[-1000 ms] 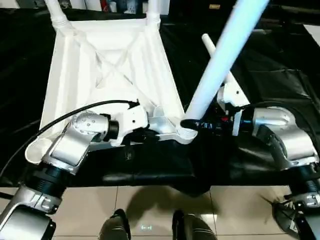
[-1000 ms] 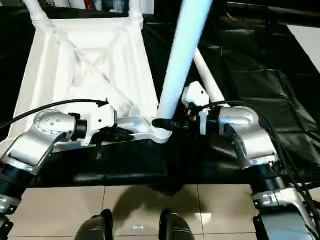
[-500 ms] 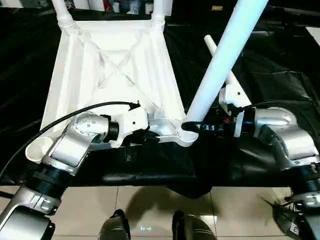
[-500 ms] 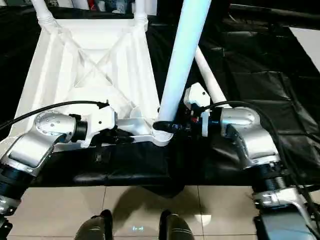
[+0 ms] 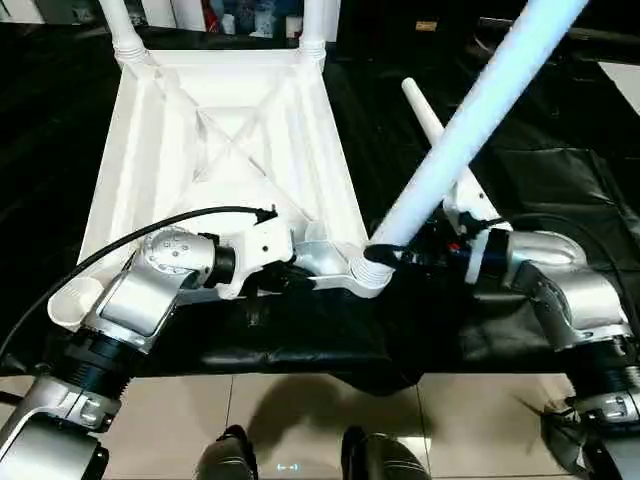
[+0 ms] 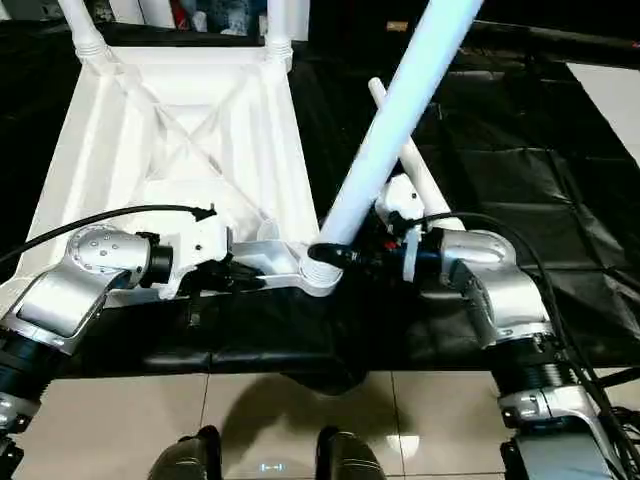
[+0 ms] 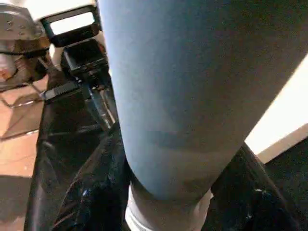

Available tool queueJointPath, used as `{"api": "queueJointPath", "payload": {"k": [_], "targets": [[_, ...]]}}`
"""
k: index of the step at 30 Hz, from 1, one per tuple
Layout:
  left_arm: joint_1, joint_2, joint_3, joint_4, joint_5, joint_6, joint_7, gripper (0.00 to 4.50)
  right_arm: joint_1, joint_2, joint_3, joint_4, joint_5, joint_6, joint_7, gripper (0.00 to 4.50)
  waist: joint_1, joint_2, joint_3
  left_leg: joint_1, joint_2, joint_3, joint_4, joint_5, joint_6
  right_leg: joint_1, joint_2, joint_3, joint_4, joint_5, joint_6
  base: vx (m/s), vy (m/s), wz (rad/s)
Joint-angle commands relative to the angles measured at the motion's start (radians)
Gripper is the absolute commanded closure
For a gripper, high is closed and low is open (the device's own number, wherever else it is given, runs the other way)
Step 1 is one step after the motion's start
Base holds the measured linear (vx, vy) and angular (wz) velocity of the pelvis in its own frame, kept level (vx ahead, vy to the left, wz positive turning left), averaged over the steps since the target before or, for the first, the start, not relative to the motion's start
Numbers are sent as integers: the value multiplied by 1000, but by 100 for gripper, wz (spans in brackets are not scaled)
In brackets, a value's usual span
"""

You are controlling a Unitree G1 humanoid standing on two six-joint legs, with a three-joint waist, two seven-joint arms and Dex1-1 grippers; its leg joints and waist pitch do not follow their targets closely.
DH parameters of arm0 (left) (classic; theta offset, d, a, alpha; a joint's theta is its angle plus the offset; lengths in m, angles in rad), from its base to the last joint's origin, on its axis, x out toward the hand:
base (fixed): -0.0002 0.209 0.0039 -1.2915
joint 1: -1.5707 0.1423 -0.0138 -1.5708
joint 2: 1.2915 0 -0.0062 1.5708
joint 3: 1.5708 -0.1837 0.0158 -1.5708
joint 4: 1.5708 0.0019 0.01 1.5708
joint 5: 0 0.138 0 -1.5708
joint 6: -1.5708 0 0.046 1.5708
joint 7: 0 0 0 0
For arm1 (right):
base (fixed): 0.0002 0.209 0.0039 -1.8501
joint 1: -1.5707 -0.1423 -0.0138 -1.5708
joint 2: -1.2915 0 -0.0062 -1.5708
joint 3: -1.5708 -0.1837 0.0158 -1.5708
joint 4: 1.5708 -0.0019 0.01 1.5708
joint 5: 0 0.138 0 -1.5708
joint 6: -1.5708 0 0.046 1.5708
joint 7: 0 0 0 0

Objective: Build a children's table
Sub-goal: Pick table leg

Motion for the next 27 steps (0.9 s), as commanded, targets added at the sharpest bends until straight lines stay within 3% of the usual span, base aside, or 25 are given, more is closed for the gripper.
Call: {"api": "queueJointPath", "payload": {"k": [1, 6, 9, 13, 18, 24, 27], "targets": [[-17, 3, 3, -15, -14, -16, 2, 450, 100, -36, 163, 82, -145, 16, 49, 264, 0, 13, -72, 19, 30, -1, -41, -157, 92, 55, -47, 41, -58, -109, -259, 0, 0, 0], [-17, 5, -2, -16, -16, -20, -11, 450, 91, -25, 182, 129, -197, -29, 5, 264, 0, 12, -69, 18, 30, -2, -44, -187, 83, 54, -49, 41, -63, -162, -252, 0, 0, 0], [-14, 4, -2, -20, -16, -18, -16, 450, 78, -4, 185, 136, -197, -28, -2, 264, -1, 15, -61, 25, 34, -6, -53, -273, 46, 45, -51, 41, -77, -285, -224, 0, 0, 0], [-11, 3, -1, -26, -16, -14, -18, 450, 75, 11, 207, 128, -197, -22, 6, 264, -3, 8, -57, 28, 35, -12, -61, -335, 23, 45, -55, 43, -87, -382, -191, 0, 0, 0], [-6, 11, 1, -32, -19, -11, -22, 450, 91, 11, 222, 132, -201, -32, 8, 264, -3, 7, -57, 27, 34, -10, -62, -311, 30, 46, -54, 45, -86, -357, -191, 0, 0, 0], [-3, 19, -1, -36, -38, -17, -55, 450, 100, -7, 192, 127, -188, -70, 56, 264, -4, 8, -58, 28, 35, -11, -64, -319, 27, 45, -53, 45, -85, -349, -196, 0, 0, 0], [-4, 23, -9, -40, -51, -17, -90, 450, 96, -21, 191, 125, -185, -82, 86, 264, -4, 10, -60, 27, 36, -9, -62, -290, 37, 47, -51, 46, -80, -286, -216, 0, 0, 0]]}}
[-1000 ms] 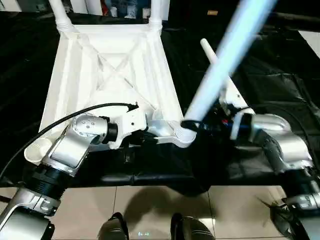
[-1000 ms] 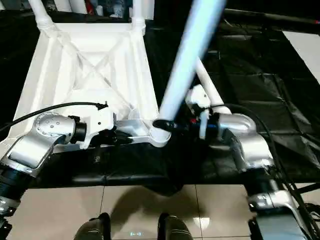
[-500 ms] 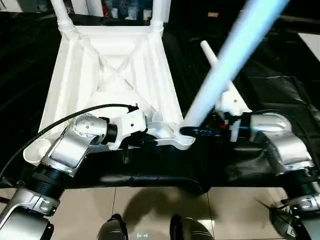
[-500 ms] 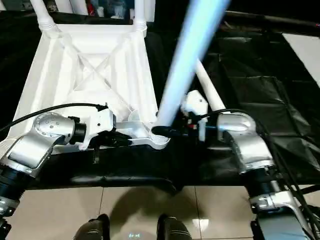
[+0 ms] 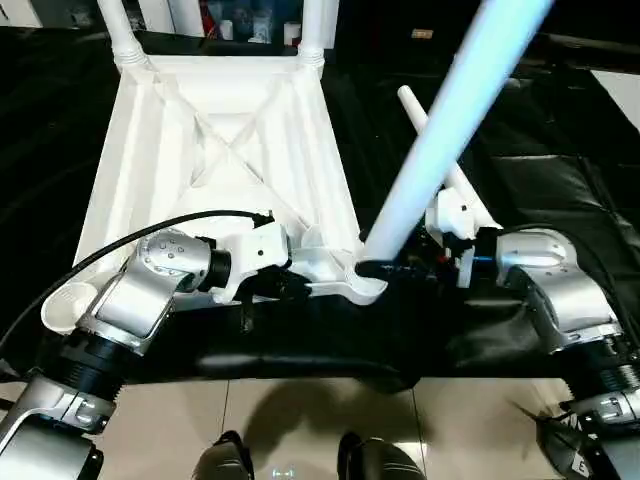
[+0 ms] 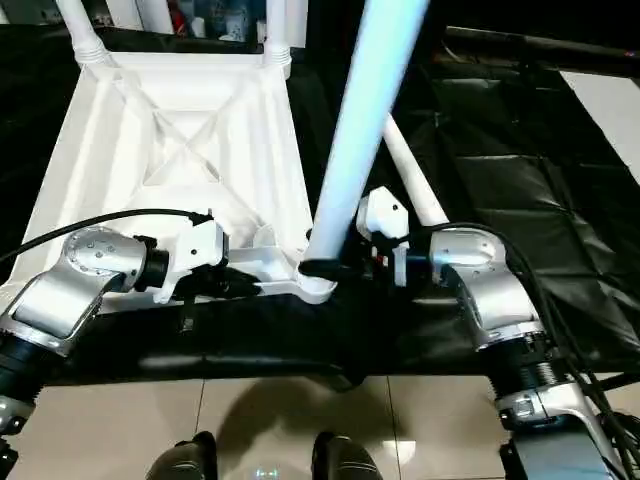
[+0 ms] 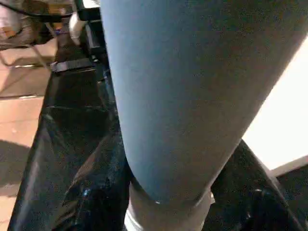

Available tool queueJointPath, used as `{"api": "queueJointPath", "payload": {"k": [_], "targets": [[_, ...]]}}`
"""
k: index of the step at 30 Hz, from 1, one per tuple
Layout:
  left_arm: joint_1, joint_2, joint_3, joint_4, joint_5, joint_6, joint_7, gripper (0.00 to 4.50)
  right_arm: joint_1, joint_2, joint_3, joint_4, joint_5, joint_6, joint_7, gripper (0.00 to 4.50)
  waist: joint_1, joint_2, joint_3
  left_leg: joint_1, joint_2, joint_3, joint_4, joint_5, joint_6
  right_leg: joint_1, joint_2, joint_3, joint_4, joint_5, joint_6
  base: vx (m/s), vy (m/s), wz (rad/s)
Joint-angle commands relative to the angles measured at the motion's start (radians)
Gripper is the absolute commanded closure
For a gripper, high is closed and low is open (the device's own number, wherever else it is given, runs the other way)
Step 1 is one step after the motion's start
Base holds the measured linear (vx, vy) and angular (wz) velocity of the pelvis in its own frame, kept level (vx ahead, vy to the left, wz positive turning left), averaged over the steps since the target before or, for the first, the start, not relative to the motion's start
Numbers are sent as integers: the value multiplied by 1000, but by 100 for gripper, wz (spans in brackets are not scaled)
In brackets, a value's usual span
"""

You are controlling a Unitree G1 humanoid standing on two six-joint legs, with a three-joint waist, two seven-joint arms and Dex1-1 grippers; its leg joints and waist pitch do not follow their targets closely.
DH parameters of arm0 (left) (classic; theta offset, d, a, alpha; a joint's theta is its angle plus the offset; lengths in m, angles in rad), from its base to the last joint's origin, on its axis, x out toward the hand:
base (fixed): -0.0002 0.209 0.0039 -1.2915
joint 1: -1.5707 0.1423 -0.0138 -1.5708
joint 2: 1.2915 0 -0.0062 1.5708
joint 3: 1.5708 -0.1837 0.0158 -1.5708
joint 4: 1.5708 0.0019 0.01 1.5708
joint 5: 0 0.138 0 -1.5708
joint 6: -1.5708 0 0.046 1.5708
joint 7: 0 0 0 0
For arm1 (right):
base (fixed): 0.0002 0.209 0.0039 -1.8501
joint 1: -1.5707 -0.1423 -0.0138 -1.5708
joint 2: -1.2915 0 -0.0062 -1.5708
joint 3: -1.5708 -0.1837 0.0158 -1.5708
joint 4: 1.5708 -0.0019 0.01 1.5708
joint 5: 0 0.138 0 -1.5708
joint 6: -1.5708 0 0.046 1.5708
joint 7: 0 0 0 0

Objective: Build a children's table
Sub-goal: Pick table leg

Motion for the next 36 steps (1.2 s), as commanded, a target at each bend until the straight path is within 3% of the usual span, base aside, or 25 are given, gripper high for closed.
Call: {"api": "queueJointPath", "payload": {"k": [1, 4, 7, 13, 15, 18, 19, 21, 22, 23, 24, 25, 26, 27, 28, 29, 30, 31, 32, 33, 34, 36], "targets": [[-12, 4, -8, -48, -37, -19, -54, 450, 102, -27, 130, 126, -105, 51, 52, 264, -1, 20, -53, 11, 35, -8, -54, -278, 46, 35, -53, 45, -74, -264, -231, 0, 0, 0], [-17, 8, -15, -37, -20, -26, -49, 450, 98, -26, 134, 142, -118, 34, 39, 264, 0, 20, -53, 12, 34, -4, -51, -241, 59, 38, -51, 44, -68, -193, -255, 0, 0, 0], [-19, 7, -15, -28, -10, -25, -34, 450, 95, -13, 124, 160, -126, 20, 4, 264, 0, 20, -49, 12, 35, -5, -54, -263, 54, 36, -53, 44, -72, -235, -251, 0, 0, 0], [-28, -22, 2, 36, 41, 1, 84, 450, 82, 70, 51, 269, -162, -34, -228, 264, -5, 18, -32, 17, 35, -19, -69, -427, -3, 21, -63, 44, -101, -550, -167, 0, 0, 0], [-35, -42, 15, 50, 43, 34, 122, 450, 77, 98, 27, 294, -162, -20, -299, 264, -10, 20, -27, 23, 33, -34, -74, -497, -24, 14, -68, 37, -118, -705, -110, -73, 11, -9], [-47, -71, 24, 55, 42, 92, 166, 450, 62, 138, -3, 333, -156, 9, -400, 264, -20, 24, -18, 16, 29, -55, -86, -583, -38, 19, -68, 17, -132, -764, -64, -105, 39, -20], [-47, -71, 24, 55, 42, 92, 166, 450, 62, 138, -3, 333, -156, 9, -400, 264, -23, 29, -18, 22, 31, -56, -87, -609, -42, 15, -67, 14, -134, -763, -64, -86, 54, -19], [-76, -125, 25, 82, 69, 183, 259, 450, 22, 196, -27, 411, -167, 19, -554, 264, -45, 42, -7, 27, 35, -72, -102, -730, -56, 20, -56, -18, -137, -694, -71, -86, 58, -18], [-84, -137, 25, 93, 76, 196, 282, 450, 12, 209, -30, 434, -170, 15, -587, 264, -50, 50, -2, 26, 36, -80, -114, -802, -56, 31, -48, -40, -135, -651, -63, -95, 59, -14], [-85, -139, 25, 94, 77, 198, 284, 450, 10, 211, -30, 436, -170, 14, -591, 264, -51, 61, 4, 25, 43, -78, -131, -857, -59, 35, -35, -54, -123, -605, -69, -95, 59, -14], [-99, -167, 34, 114, 81, 235, 331, 450, -9, 237, -41, 474, -169, 11, -652, 264, -34, 78, 4, -39, 68, -62, -202, -958, -60, 102, -13, -63, 33, -364, -95, -141, 36, -5], [-126, -222, 50, 149, 83, 294, 404, 450, -49, 291, -73, 544, -147, 24, -752, 264, 35, 74, 13, -80, 80, -7, -235, -936, -32, 105, -6, -17, 129, -245, -70, -117, -19, 15], [-126, -222, 50, 149, 83, 294, 404, 450, -49, 291, -73, 544, -147, 24, -752, 264, 26, 50, 1, -40, 55, 14, -208, -814, -32, 75, -16, 32, 111, -406, -60, -117, -19, 15], [-142, -254, 60, 167, 88, 333, 450, 450, -83, 329, -97, 599, -140, 26, -845, 264, 6, -25, -7, 88, -29, -31, 63, -352, -1, -63, -120, 56, -156, -1051, -28, -17, -100, 12], [-142, -254, 60, 167, 88, 333, 450, 450, -83, 329, -97, 599, -140, 26, -845, 264, 0, -17, -8, -42, -64, -102, 99, -35, 46, 58, -162, 91, -149, -1095, -36, 52, -46, -39], [-159, -281, 61, 191, 102, 355, 492, 450, -111, 359, -124, 638, -119, 33, -905, 264, 10, 11, 0, -57, -41, -107, 75, -25, 15, 83, -177, 79, -127, -1006, -56, 52, -46, -39], [-173, -301, 62, 209, 109, 366, 521, 450, -135, 379, -138, 666, -113, 31, -952, 264, 1, 41, -5, -28, 9, -108, -15, -130, -51, 57, -119, 34, -91, -714, -121, 17, 71, -45], [-181, -311, 63, 218, 112, 372, 536, 450, -148, 388, -143, 680, -112, 29, -975, 264, -9, 19, 6, -33, 1, -99, -50, -231, -60, 52, -69, 14, -77, -639, -113, -56, 42, -2], [-189, -317, 63, 227, 118, 374, 550, 450, -163, 399, -144, 695, -114, 32, -995, 264, -10, 48, -8, 17, 16, -93, -61, -389, -67, 35, -60, 16, -71, -489, -150, -56, 42, -2], [-195, -318, 60, 231, 127, 376, 562, 450, -178, 412, -153, 709, -104, 38, -1014, 264, -15, 47, -17, 23, 21, -83, -68, -393, -41, 44, -66, 24, -70, -342, -194, -62, -7, 10], [-198, -321, 61, 233, 130, 381, 569, 450, -189, 419, -159, 721, -103, 39, -1025, 264, -12, 46, -6, 16, 23, -75, -81, -396, -25, 49, -68, 22, -80, -346, -190, -64, 7, 0], [-202, -323, 62, 234, 133, 388, 578, 450, -205, 427, -158, 737, -113, 37, -1044, 264, -15, 41, 2, 19, 23, -78, -87, -491, -37, 42, -74, 18, -95, -495, -152, -60, 17, -3]]}}
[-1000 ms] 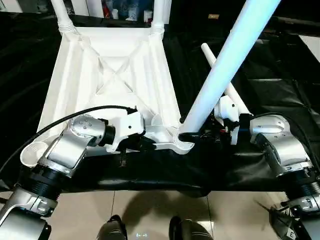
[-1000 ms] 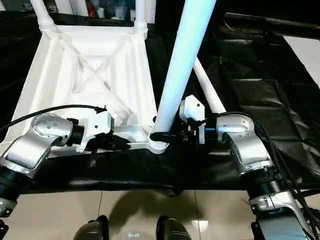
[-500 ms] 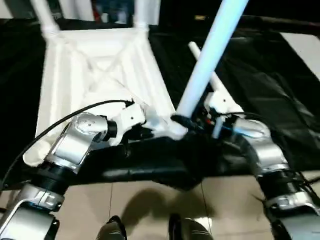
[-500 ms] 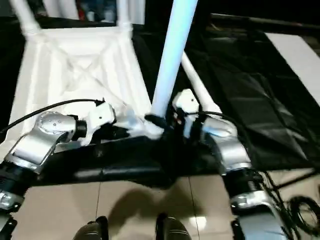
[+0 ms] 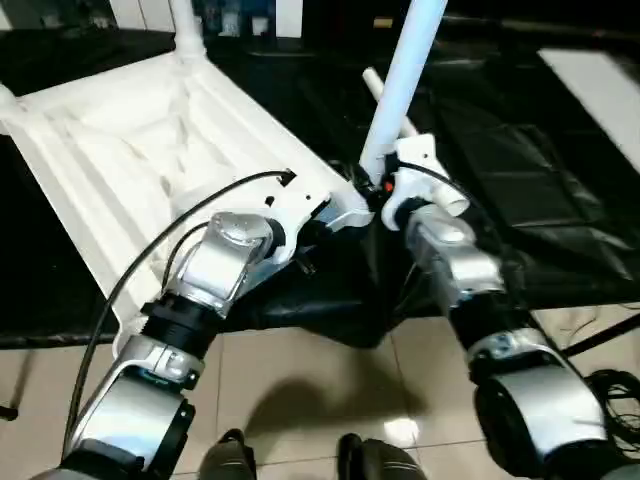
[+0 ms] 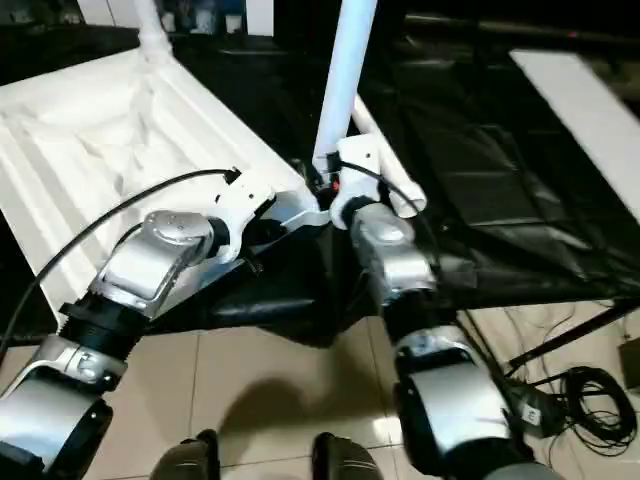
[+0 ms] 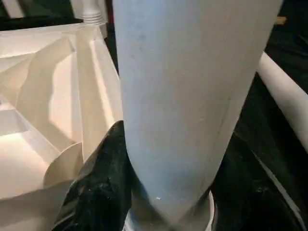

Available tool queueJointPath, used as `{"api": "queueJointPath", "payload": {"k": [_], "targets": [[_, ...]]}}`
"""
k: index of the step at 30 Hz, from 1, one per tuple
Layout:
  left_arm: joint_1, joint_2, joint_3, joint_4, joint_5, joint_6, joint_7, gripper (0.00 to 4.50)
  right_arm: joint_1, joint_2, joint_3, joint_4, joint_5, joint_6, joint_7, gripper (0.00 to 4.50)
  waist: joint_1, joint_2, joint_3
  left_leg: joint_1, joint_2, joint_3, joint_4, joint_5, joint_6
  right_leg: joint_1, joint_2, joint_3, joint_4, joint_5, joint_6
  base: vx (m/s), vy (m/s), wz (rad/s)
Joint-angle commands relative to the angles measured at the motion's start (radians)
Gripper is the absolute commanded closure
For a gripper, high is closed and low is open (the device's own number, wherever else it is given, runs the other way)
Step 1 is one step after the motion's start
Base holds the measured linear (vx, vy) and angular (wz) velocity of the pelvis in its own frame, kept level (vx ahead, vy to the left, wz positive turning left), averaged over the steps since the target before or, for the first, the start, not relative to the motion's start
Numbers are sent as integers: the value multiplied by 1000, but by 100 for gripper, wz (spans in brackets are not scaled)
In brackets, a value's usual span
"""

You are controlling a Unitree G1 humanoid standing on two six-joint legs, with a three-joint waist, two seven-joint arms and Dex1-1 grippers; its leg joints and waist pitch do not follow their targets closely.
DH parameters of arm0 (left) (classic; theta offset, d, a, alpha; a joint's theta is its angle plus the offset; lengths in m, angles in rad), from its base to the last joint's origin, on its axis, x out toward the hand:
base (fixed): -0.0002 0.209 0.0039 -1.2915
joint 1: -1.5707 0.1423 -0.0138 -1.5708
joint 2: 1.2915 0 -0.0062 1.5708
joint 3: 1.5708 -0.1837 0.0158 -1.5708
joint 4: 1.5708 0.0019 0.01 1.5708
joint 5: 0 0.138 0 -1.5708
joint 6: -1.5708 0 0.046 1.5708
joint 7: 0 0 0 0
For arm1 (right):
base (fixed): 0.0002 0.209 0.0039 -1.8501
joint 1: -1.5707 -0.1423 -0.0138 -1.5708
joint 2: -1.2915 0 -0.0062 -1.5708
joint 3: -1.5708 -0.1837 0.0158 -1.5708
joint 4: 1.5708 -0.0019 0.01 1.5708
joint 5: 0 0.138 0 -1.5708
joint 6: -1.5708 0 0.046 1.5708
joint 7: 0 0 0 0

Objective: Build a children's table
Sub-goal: Pick table leg

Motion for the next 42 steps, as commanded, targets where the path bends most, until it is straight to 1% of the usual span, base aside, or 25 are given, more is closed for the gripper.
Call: {"api": "queueJointPath", "payload": {"k": [1, 2, 3, 4, 6, 12, 15, 16, 18, 21, 22, 23, 24, 25, 28, 29, 31, 32, 34, 35, 36, 37, 39, 40, 42], "targets": [[-3, -1, -13, 15, 18, 25, 7, 450, 90, 9, 13, 189, -34, 124, -37, 264, -7, 23, -20, 17, 48, -19, -95, -500, -30, 14, -75, 43, -103, -481, -88, 0, 0, 0], [-3, -3, -11, 14, 18, 28, 11, 450, 84, 12, 13, 197, -37, 121, -45, 264, -7, 23, -20, 17, 48, -19, -95, -500, -30, 14, -75, 43, -103, -481, -88, 0, 0, 0], [-3, -3, -11, 14, 17, 28, 11, 450, 83, 12, 13, 197, -37, 121, -45, 264, -6, 21, -25, 12, 48, -21, -100, -475, -22, 21, -80, 42, -110, -484, -65, 0, 0, 0], [-3, -2, -14, 14, 22, 33, 17, 450, 70, 20, 7, 213, -42, 115, -56, 264, -5, 15, -25, 13, 49, -16, -101, -443, -12, 15, -81, 46, -112, -457, -64, 0, 0, 0], [-3, -1, -14, 15, 25, 34, 20, 450, 59, 26, 1, 225, -46, 110, -63, 264, -5, 17, -20, 15, 51, -12, -102, -426, -8, 9, -82, 49, -112, -447, -71, 0, 0, 0], [-10, -1, -15, 25, 19, 25, 23, 450, 27, 35, -3, 267, -59, 52, -59, 264, -5, 17, -20, 17, 51, -10, -102, -446, -8, 2, -84, 51, -116, -473, -61, 0, 0, 0], [-12, 9, -13, 23, 13, -2, 6, 450, 8, 43, -28, 248, -26, -8, 10, 264, -3, 21, -19, 17, 53, -10, -103, -458, -4, 1, -84, 50, -116, -474, -62, 0, 0, 0], [-13, 14, -15, 21, 15, -12, 2, 450, 2, 45, -36, 242, -18, -18, 28, 208, -4, 21, -19, 16, 55, -10, -105, -460, -4, 2, -83, 49, -115, -456, -66, 0, 0, 0], [-14, 19, -16, 18, 15, -21, -4, 450, -7, 46, -45, 232, -10, -33, 47, 194, -3, 18, -21, 16, 56, -7, -105, -445, -2, 4, -83, 49, -113, -421, -76, 0, 0, 0], [-16, 26, -15, 16, 14, -34, -15, 450, -20, 46, -55, 214, 0, -46, 81, 165, 2, 13, -20, 13, 58, 14, -99, -309, 29, 10, -83, 55, -101, -289, -128, 0, 0, 0], [-15, 28, -13, 12, 12, -37, -20, 450, -23, 44, -55, 202, 3, -48, 97, 165, 4, 13, -19, 10, 57, 16, -99, -290, 34, 12, -82, 53, -99, -289, -133, 0, 0, 0], [-15, 31, -14, 9, 12, -41, -23, 450, -29, 41, -55, 192, 3, -58, 112, 149, 5, 18, -17, 19, 61, 21, -100, -320, 31, 4, -84, 52, -106, -341, -136, 0, 0, 0], [-15, 33, -15, 8, 12, -47, -26, 450, -31, 39, -53, 184, 3, -64, 124, 141, 3, 17, -17, 19, 61, 22, -99, -340, 27, 1, -85, 52, -107, -364, -133, 0, 0, 0], [-15, 35, -16, 7, 13, -51, -28, 450, -33, 37, -51, 178, 2, -68, 133, 141, 2, 16, -19, 13, 59, 20, -99, -343, 22, 6, -87, 53, -107, -381, -126, 0, 0, 0], [-13, 42, -20, 2, 11, -63, -38, 450, -37, 33, -56, 163, 5, -88, 162, 112, 4, 17, -24, 9, 63, 28, -95, -255, 35, 7, -85, 56, -97, -269, -143, 0, 0, 0], [-10, 47, -21, -5, 8, -69, -47, 450, -33, 28, -56, 141, 6, -98, 185, 96, 4, 17, -21, 12, 64, 33, -95, -261, 42, 3, -82, 55, -98, -274, -154, 0, 0, 0], [-3, 59, -29, -19, 3, -91, -76, 450, -21, 19, -49, 96, 8, -112, 230, 79, 3, 15, -20, 12, 62, 36, -93, -290, 41, 0, -86, 57, -104, -342, -145, 0, 0, 0], [-2, 63, -32, -23, 2, -100, -87, 450, -17, 16, -46, 83, 9, -116, 243, 71, 4, 14, -21, 6, 62, 35, -92, -269, 48, 4, -88, 58, -104, -340, -142, 0, 0, 0], [11, 81, -40, -47, -6, -123, -130, 450, 14, -4, -29, -2, 21, -112, 317, 53, 8, 14, -24, 6, 63, 38, -88, -209, 63, 7, -84, 58, -98, -273, -145, 0, 0, 0], [20, 92, -44, -62, -13, -130, -153, 450, 34, -20, -19, -51, 27, -99, 355, 53, 7, 17, -33, 8, 66, 44, -81, -149, 81, 7, -81, 58, -84, -172, -171, 0, 0, 0], [23, 97, -45, -69, -15, -131, -161, 450, 43, -27, -15, -71, 31, -91, 372, 53, 5, 13, -33, 5, 65, 46, -81, -135, 93, 7, -75, 56, -83, -141, -181, 0, 0, 0], [27, 103, -47, -76, -19, -131, -171, 450, 53, -35, -10, -93, 36, -81, 392, 53, 5, 15, -31, 3, 64, 53, -82, -205, 103, -5, -70, 54, -89, -194, -193, 0, 0, 0], [49, 140, -63, -107, -28, -174, -232, 450, 111, -91, 10, -212, 64, -27, 484, 53, 8, 15, -35, 2, 64, 58, -77, -206, 92, -2, -69, 56, -88, -192, -192, 33, -13, 4], [60, 156, -70, -120, -35, -199, -266, 450, 136, -117, 20, -258, 74, -5, 522, 53, 10, 15, -38, 3, 65, 61, -74, -181, 99, -3, -66, 56, -84, -154, -191, 83, -21, 8], [75, 173, -75, -136, -44, -212, -304, 450, 168, -150, 32, -310, 80, 16, 571, 53, 7, 14, -46, -1, 63, 69, -61, -59, 131, 4, -57, 55, -58, 38, -219, 89, -17, 6]]}}
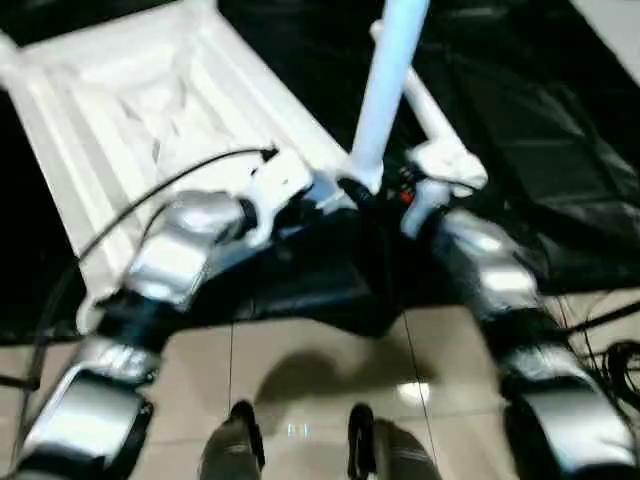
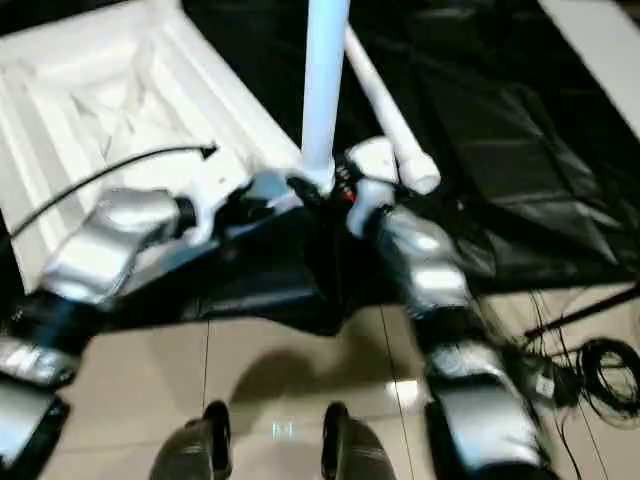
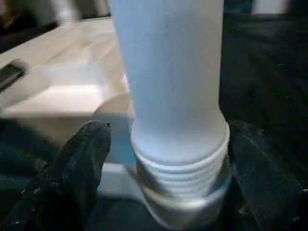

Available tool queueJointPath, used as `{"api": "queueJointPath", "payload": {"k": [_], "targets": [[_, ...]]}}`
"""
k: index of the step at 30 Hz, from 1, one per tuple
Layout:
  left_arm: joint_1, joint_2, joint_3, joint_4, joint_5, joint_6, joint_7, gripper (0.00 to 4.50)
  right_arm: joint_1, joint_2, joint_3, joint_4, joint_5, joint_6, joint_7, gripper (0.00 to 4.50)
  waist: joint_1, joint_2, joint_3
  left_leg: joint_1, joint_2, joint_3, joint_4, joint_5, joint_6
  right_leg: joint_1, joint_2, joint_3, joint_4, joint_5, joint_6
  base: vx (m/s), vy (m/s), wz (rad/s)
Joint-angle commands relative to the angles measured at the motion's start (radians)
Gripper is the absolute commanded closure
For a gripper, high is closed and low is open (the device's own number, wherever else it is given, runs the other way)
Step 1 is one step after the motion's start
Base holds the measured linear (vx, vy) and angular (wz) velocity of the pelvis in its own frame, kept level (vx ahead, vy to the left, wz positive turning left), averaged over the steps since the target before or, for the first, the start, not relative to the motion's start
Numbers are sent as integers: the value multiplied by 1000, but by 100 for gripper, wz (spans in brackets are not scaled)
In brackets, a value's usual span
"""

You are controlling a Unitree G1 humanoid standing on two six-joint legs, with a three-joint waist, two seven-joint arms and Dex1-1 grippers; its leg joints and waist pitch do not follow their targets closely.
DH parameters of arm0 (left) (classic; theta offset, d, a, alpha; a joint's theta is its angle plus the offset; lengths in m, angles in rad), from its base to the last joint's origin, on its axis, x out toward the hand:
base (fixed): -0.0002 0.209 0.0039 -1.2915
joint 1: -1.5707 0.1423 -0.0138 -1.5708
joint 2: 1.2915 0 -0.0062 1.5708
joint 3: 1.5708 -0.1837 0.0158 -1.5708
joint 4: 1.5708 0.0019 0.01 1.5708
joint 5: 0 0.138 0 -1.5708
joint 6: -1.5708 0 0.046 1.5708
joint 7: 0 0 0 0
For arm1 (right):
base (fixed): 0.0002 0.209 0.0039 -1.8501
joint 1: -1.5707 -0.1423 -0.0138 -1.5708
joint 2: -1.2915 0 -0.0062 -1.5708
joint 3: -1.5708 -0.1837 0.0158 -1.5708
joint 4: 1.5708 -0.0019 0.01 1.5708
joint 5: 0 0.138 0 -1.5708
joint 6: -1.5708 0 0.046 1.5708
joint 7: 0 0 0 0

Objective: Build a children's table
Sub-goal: Pick table leg

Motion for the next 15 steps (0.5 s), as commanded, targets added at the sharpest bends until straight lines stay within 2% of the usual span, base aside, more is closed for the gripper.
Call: {"api": "queueJointPath", "payload": {"k": [1, 2, 3, 4, 5, 6, 8, 9, 11, 13, 14, 15], "targets": [[51, 11, -81, 6, -9, -53, -106, 450, 42, -25, 46, -82, 22, 43, 95, 53, -7, 5, -93, 25, 29, -4, -29, -45, 125, 57, -40, 51, -25, 54, -276, 0, 0, 0], [58, 18, -82, -4, -17, -52, -123, 450, 56, -36, 46, -98, 23, 47, 108, 53, -6, 6, -96, 28, 26, 1, -22, -13, 147, 58, -39, 54, -16, 137, -296, 91, -8, 2], [74, 32, -83, -26, -32, -69, -156, 450, 86, -58, 43, -138, 32, 58, 134, 53, -7, 6, -101, 25, 23, 1, -15, 35, 169, 66, -39, 56, -3, 225, -315, 73, -10, 3], [82, 39, -83, -36, -37, -80, -168, 450, 102, -66, 42, -161, 38, 64, 143, 53, -6, 6, -107, 24, 20, 2, -7, 89, 194, 67, -34, 57, 8, 322, -326, 96, -13, 6], [86, 43, -83, -40, -39, -82, -171, 450, 110, -69, 42, -176, 42, 69, 147, 53, -6, 5, -106, 22, 19, 2, -6, 103, 205, 67, -33, 58, 10, 354, -330, 54, -10, 4], [91, 46, -81, -43, -38, -79, -165, 450, 124, -71, 40, -203, 50, 81, 149, 53, -7, 4, -101, 21, 21, 4, -6, 82, 213, 63, -33, 61, 7, 345, -332, 0, 0, 0], [94, 43, -73, -41, -36, -77, -149, 450, 137, -71, 38, -230, 56, 92, 149, 53, -7, 3, -97, 19, 22, 3, -10, 6, 188, 67, -37, 65, -1, 227, -320, 0, 0, 0], [95, 38, -66, -38, -35, -84, -136, 450, 144, -70, 38, -245, 60, 98, 146, 53, -7, 4, -95, 22, 25, 1, -15, -39, 163, 67, -38, 64, -9, 124, -307, 0, 0, 0], [95, 26, -50, -28, -27, -78, -97, 450, 161, -65, 32, -286, 69, 129, 118, 53, -6, 4, -92, 25, 27, 1, -20, -86, 129, 65, -39, 66, -18, 13, -284, 0, 0, 0], [95, 21, -44, -23, -23, -84, -80, 450, 170, -60, 25, -303, 76, 149, 96, 53, -5, 3, -92, 28, 28, 1, -22, -109, 112, 62, -40, 66, -23, -38, -271, 0, 0, 0], [98, 22, -42, -20, -19, -104, -76, 450, 194, -48, 20, -340, 82, 187, 59, 53, -5, 3, -94, 30, 28, 0, -24, -145, 88, 59, -40, 65, -29, -115, -255, 0, 0, 0], [98, 22, -42, -20, -19, -104, -76, 450, 194, -48, 20, -340, 82, 187, 59, 53, -4, 2, -92, 29, 28, 0, -26, -151, 78, 57, -40, 67, -32, -138, -241, 0, 0, 0]]}}
